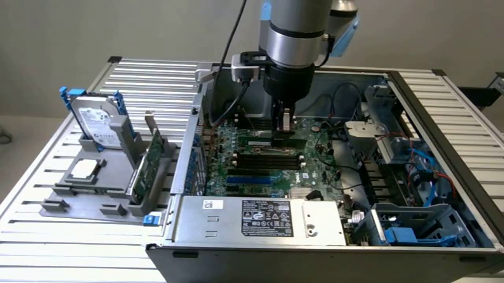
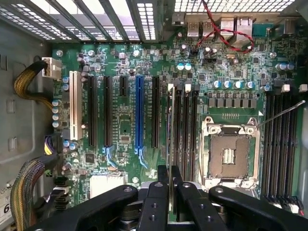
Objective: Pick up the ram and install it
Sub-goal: 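Insert the ram into the slot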
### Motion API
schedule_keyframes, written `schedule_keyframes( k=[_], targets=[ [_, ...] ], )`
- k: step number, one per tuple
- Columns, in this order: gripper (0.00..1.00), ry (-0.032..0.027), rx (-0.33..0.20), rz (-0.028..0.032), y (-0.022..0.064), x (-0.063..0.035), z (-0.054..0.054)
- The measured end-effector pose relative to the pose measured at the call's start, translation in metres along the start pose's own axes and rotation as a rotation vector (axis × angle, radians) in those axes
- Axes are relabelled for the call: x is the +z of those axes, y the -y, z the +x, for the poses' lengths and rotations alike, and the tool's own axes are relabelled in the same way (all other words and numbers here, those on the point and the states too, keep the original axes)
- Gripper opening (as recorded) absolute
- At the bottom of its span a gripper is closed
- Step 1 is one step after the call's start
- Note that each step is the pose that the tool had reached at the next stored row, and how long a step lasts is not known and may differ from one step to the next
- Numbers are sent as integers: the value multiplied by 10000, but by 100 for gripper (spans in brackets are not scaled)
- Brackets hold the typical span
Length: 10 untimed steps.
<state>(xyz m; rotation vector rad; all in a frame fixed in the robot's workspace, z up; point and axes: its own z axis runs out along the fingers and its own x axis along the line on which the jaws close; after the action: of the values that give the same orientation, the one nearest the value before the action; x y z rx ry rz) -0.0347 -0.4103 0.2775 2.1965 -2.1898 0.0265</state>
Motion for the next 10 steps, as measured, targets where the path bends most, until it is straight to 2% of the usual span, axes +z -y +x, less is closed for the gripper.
schedule_keyframes(
  k=[10],
  targets=[
    [14, 30, -33, 18, 3, 182, -7]
  ],
)
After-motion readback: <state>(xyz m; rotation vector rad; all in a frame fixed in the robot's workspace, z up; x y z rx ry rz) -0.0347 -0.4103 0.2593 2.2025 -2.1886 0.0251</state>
